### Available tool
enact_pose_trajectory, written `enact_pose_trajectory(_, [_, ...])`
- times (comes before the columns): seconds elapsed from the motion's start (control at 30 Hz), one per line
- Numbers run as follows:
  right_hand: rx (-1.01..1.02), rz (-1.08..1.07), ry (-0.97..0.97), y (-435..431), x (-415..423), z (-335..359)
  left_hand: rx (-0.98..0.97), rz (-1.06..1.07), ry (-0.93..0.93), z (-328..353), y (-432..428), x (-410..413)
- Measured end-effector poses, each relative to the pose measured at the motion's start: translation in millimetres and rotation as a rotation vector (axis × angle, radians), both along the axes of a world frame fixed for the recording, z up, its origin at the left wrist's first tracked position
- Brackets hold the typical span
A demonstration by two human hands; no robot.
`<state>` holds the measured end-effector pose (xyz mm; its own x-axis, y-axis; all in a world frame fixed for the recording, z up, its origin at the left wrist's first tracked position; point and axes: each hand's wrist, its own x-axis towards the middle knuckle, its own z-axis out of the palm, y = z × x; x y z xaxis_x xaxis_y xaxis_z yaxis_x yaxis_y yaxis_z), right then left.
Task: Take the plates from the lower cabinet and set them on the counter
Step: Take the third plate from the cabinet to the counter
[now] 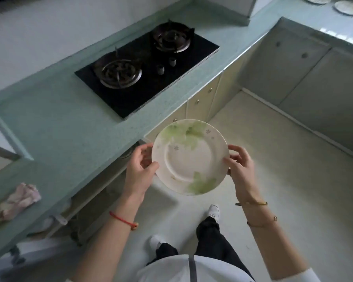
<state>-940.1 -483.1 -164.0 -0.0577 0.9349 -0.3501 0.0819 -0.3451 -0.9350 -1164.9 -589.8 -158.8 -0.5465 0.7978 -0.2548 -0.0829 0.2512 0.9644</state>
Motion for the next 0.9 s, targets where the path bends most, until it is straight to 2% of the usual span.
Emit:
enact_pose_trajectory(0.23, [0.041, -0.183, -0.015, 79.9, 99.2, 13.0, 0.028, -0.185, 0.008, 15.2, 124.1, 85.5])
enact_pose_trajectory(0.5, [0.069, -0.254, -0.028, 177.3, 202.5, 28.3, 0.081, -0.252, -0.021, 23.1, 253.1, 185.8])
enact_pose_trajectory(0.9, [0.061, -0.371, -0.019, 346.9, 265.1, 26.7, 0.091, -0.37, 0.03, 26.2, 451.4, 249.7])
